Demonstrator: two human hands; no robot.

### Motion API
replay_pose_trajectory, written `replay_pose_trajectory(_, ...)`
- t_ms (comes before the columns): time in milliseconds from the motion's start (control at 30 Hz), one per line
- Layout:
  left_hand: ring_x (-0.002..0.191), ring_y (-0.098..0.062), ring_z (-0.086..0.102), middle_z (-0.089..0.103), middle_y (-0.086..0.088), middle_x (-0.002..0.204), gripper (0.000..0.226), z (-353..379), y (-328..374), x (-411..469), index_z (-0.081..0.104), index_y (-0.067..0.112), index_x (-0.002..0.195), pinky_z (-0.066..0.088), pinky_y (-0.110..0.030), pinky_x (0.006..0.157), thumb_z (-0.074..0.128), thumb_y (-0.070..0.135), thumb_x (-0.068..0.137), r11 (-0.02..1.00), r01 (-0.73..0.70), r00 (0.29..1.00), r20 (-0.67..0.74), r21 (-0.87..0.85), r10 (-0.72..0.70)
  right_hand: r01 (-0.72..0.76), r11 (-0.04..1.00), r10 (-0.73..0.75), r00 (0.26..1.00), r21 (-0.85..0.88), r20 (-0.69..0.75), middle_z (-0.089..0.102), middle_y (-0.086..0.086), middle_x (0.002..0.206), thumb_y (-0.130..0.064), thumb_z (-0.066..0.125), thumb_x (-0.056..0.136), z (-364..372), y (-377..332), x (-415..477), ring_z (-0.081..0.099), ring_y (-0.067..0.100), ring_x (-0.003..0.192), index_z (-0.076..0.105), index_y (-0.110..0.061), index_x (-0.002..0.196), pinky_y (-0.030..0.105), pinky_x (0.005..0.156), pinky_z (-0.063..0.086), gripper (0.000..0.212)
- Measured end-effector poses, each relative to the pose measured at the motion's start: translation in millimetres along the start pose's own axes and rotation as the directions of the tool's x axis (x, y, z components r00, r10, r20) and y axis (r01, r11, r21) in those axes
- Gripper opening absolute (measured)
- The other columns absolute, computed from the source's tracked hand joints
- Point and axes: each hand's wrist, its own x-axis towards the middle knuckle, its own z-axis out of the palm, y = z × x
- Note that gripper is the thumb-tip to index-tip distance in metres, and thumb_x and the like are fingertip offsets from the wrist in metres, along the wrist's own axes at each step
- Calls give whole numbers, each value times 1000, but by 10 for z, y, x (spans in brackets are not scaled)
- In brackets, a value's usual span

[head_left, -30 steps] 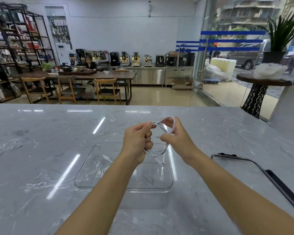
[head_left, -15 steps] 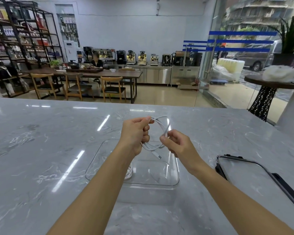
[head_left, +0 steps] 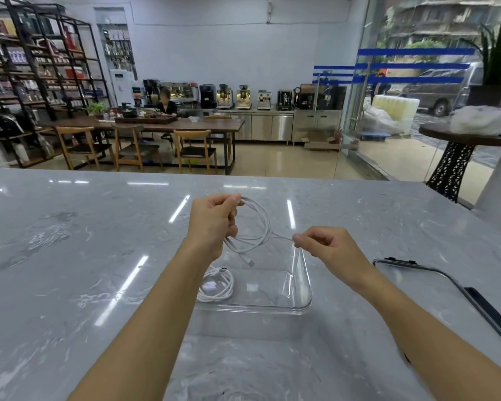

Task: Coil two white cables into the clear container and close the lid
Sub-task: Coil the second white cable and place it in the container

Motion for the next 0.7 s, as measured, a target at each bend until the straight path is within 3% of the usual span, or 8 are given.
replay_pose_trajectory(133, 36, -7, 29, 37, -5, 56, 21, 45, -12, -68, 64, 1, 76, 27, -17, 34, 53, 11, 91, 1000, 0, 1000, -6, 0, 0, -88, 996, 91, 990, -35, 106, 45, -13, 48, -47, 59, 81, 69, -61, -18, 40, 9, 49, 66, -32, 77, 17, 49, 35, 17)
replay_pose_trajectory(267, 34, -6, 29, 36, -5, 55, 20, 139, -25, -142, 63, 1, 76, 28, -17, 34, 53, 11, 91, 998, 8, 999, 43, -56, -5, -106, 981, 80, 984, 164, 158, 60, -9, 62, -34, 51, 91, 238, -238, 7, 48, 7, 48, 59, -20, 98, 18, 44, 37, 18)
replay_pose_trajectory(367, 35, -7, 35, 39, -3, 53, 21, 210, -53, -216, 64, 3, 76, 38, -20, 40, 54, 13, 91, 998, 10, 998, 65, -55, -7, -126, 950, 109, 991, 286, 74, 56, -7, 63, -33, 47, 93, 338, -362, 45, 38, 2, 39, 57, -11, 91, 15, 38, 29, 24)
replay_pose_trajectory(500, 41, -11, 56, 55, -4, 54, 22, 165, -18, -278, 65, 6, 82, 57, -35, 58, 51, 18, 93, 996, 93, 987, 132, -6, -91, -132, 929, 139, 990, 346, 5, 51, 1, 59, -25, 44, 95, 346, -360, 60, 34, 3, 34, 53, -13, 74, 15, 34, 25, 26)
replay_pose_trajectory(600, 54, -13, 66, 67, -8, 69, 30, 55, 16, -284, 64, 9, 92, 59, -32, 54, 51, 37, 91, 949, 205, 946, 200, 240, -255, -129, 931, 148, 989, 342, -30, 50, 0, 56, -22, 44, 96, 347, -315, 53, 34, 2, 33, 53, -15, 70, 14, 33, 26, 28)
replay_pose_trajectory(700, 58, -19, 70, 71, -12, 70, 41, -98, -16, -272, 61, 2, 89, 56, -29, 49, 52, 42, 89, 895, 335, 886, 224, 295, -406, -131, 929, 164, 984, 346, -69, 51, 0, 56, -22, 45, 95, 302, -262, 50, 35, 1, 33, 53, -15, 69, 13, 33, 26, 29)
